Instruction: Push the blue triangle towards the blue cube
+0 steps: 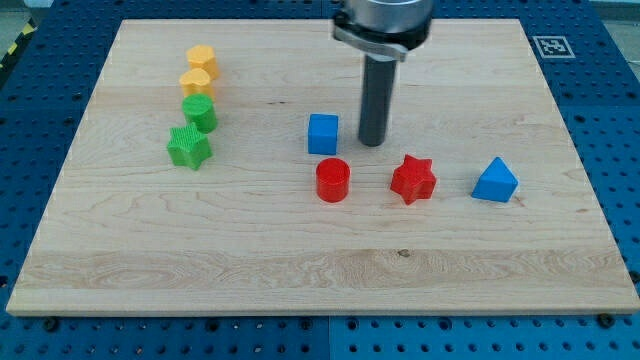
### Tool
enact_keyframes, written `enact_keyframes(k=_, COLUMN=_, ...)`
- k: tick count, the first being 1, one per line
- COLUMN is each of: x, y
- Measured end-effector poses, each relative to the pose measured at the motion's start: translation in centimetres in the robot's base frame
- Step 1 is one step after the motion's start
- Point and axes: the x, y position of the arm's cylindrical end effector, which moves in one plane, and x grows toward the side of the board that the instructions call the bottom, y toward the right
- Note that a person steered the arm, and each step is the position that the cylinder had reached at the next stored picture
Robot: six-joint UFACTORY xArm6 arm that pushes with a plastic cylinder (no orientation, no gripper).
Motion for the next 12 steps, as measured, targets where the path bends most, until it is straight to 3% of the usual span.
enact_keyframes(k=2, x=0.0, y=11.4)
enact_keyframes(k=4, x=4.4, y=17.5)
enact_keyframes(k=6, x=11.3, y=15.6)
enact_keyframes(k=7, x=11.8, y=13.8)
enact_keyframes(k=10, x=4.7, y=12.7)
enact_keyframes(k=12, x=6.6, y=13.0)
